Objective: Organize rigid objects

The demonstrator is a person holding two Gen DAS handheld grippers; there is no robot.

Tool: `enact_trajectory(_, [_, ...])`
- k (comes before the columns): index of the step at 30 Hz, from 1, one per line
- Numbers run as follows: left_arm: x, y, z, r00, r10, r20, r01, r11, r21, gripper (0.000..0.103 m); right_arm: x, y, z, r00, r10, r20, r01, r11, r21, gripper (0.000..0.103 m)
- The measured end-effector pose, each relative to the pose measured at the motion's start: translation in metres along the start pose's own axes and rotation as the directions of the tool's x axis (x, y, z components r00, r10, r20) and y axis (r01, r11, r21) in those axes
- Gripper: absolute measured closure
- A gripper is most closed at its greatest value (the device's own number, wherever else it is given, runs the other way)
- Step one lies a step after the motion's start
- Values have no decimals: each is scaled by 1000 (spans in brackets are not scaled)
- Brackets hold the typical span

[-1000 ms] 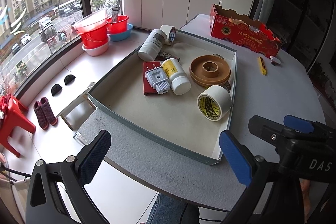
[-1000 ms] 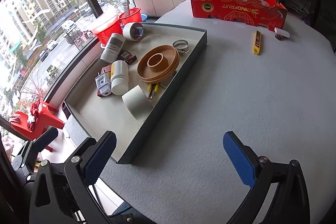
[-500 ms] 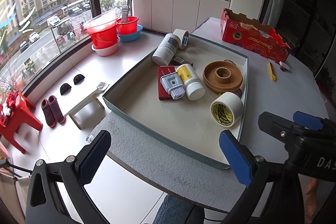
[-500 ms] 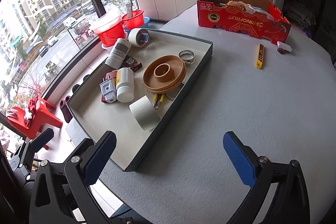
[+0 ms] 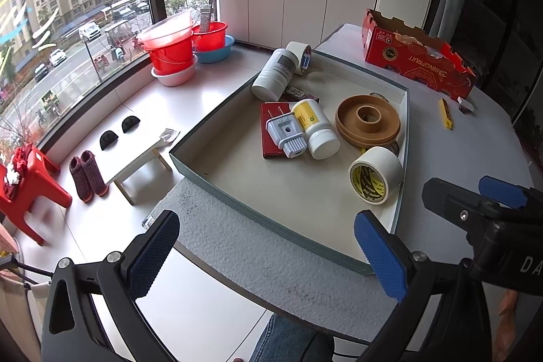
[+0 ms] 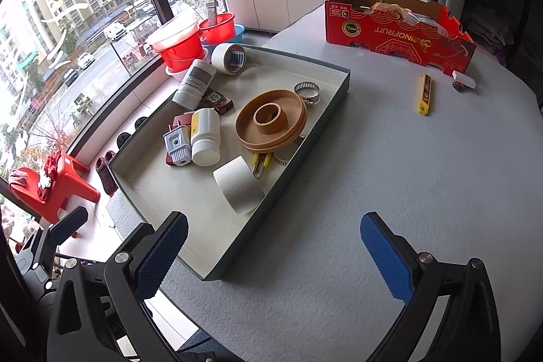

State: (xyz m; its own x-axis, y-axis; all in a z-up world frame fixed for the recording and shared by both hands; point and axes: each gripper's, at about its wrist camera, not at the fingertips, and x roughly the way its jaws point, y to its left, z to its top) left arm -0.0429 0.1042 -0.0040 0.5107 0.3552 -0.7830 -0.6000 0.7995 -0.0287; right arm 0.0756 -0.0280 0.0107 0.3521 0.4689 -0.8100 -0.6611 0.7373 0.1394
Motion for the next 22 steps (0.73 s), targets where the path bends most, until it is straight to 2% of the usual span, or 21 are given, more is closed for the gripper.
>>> enact_trajectory(16, [2,0,1,1000,0,-8,0,1000,-3,0,-1,8,2,1000,3,1,-3,1000,-26,1])
enact_trajectory(22, [-1,4,1,1000,-14,11,14,1000,-11,0,-2,8,4,1000,4,8,-4,1000,-20,1])
